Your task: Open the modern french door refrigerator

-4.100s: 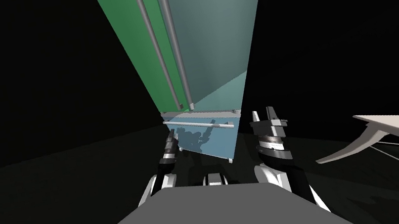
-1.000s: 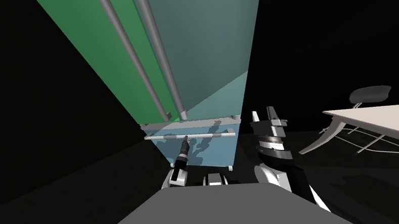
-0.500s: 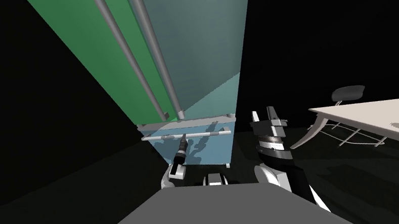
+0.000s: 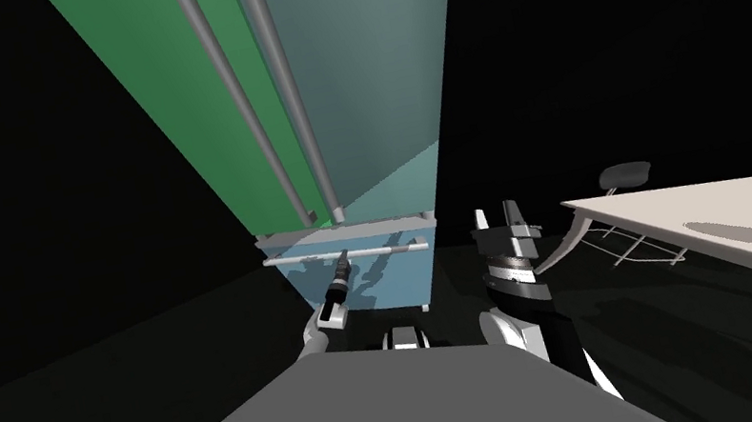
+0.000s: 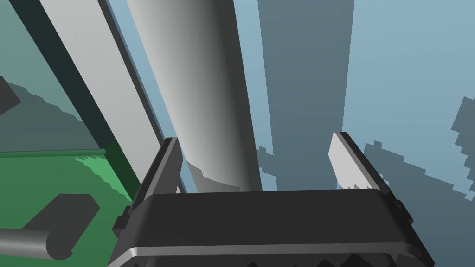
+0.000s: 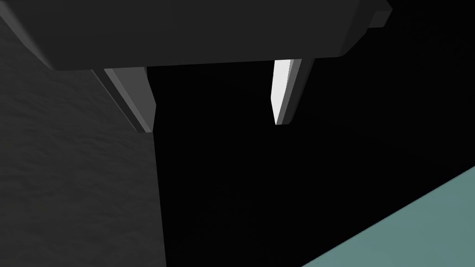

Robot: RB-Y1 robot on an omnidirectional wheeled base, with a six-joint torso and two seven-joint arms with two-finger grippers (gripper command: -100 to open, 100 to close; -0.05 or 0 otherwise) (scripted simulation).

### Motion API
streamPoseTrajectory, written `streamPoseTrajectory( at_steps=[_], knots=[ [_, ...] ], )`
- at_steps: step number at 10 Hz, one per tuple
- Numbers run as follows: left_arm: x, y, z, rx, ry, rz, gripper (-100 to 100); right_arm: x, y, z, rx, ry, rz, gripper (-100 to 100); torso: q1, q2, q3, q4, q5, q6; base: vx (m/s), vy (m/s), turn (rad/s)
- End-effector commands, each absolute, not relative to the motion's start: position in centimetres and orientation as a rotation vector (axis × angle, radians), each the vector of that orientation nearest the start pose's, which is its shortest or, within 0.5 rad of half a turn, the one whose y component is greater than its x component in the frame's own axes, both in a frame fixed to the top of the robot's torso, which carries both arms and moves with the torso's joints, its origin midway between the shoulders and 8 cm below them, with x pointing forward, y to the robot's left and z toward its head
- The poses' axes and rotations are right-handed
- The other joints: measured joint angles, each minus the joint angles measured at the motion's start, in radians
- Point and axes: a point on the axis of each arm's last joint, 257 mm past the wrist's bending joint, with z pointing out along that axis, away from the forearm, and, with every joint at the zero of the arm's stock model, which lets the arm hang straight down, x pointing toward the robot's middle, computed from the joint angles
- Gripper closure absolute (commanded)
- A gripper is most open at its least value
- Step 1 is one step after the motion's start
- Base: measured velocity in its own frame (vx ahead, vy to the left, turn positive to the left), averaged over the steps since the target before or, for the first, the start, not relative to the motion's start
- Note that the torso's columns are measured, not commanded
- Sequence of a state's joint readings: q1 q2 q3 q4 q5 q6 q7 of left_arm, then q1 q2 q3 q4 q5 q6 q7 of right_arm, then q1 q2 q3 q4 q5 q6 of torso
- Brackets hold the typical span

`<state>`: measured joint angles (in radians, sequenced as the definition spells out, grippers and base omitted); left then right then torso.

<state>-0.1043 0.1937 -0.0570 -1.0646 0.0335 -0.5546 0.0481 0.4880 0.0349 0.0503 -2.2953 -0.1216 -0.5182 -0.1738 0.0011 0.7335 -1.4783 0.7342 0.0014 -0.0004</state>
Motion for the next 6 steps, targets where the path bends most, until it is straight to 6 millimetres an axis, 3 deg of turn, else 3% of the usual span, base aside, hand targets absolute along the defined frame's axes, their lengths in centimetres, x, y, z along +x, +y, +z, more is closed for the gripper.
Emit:
streamPoseTrajectory(
  at_steps=[1, 4, 5, 6],
  knots=[
    [55.0, 27.7, -27.4, -0.986, 1.185, -1.227, -100, 33.8, -28.0, 3.8, 0.785, 0.418, 1.602, 0, 0.001, -0.003, -0.002, -0.002, 0.001, 0.000, -0.067, -0.008, -0.159],
    [55.1, 28.0, -29.1, -1.014, 1.212, -1.205, -100, 33.8, -28.0, 3.8, 0.785, 0.418, 1.602, 0, 0.000, 0.003, 0.002, 0.001, 0.000, -0.001, -0.036, -0.013, -0.027],
    [56.8, 29.5, -26.8, -0.997, 1.163, -1.208, -100, 33.8, -28.0, 3.8, 0.785, 0.418, 1.602, 0, 0.002, -0.001, 0.000, -0.001, 0.001, -0.001, -0.057, -0.031, -0.160],
    [57.1, 29.5, -27.0, -1.001, 1.168, -1.204, -100, 33.8, -28.0, 3.8, 0.785, 0.418, 1.602, 0, 0.001, 0.002, 0.000, 0.001, 0.000, 0.000, -0.079, -0.016, -0.088]
  ],
)
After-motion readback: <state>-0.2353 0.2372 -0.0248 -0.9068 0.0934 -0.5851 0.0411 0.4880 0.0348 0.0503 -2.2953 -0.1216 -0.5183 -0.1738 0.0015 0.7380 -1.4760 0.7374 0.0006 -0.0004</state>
